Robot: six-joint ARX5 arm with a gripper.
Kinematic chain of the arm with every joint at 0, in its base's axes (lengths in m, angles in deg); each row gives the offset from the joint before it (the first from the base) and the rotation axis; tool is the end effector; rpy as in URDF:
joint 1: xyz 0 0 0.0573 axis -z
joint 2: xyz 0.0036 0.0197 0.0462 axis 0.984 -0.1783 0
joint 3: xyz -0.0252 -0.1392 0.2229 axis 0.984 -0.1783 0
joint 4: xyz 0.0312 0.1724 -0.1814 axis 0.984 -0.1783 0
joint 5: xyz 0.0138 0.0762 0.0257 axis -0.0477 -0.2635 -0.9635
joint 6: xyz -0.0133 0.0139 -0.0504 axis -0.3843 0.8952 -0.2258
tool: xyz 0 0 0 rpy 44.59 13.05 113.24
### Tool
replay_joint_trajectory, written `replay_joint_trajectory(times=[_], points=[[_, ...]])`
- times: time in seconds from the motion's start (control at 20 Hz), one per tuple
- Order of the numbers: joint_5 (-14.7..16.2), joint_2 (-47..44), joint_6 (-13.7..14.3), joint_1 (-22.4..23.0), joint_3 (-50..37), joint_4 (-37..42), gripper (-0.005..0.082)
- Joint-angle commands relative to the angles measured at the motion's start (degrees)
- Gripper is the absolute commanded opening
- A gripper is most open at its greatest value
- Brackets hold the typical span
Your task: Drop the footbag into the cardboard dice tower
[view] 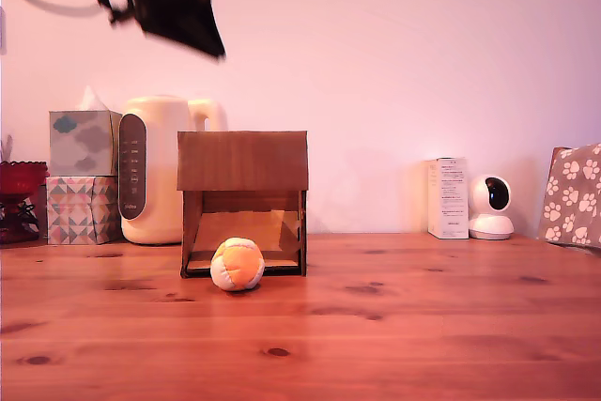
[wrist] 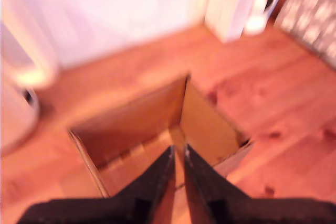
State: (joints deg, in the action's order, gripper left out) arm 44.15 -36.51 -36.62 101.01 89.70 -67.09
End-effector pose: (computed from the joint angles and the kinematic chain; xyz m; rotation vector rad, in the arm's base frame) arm 0.3453 -0.1407 0.3512 0.0351 0.5215 -0.5589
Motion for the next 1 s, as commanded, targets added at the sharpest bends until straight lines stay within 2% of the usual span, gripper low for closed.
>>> replay_joint_trajectory(times=[0.0,0.25,0.6,0.95], points=[[0.66,0.09,0.68,0.44,-0.24,-0.31,-0.0024],[1.62,5.29,0.74,0.61,-8.63,3.52,-0.0024],[2.71,19.04,0.33,0.63,-30.23,17.35,-0.0024],[0.79,34.21,-3.23,0.63,-50.53,26.77,-0.0024]])
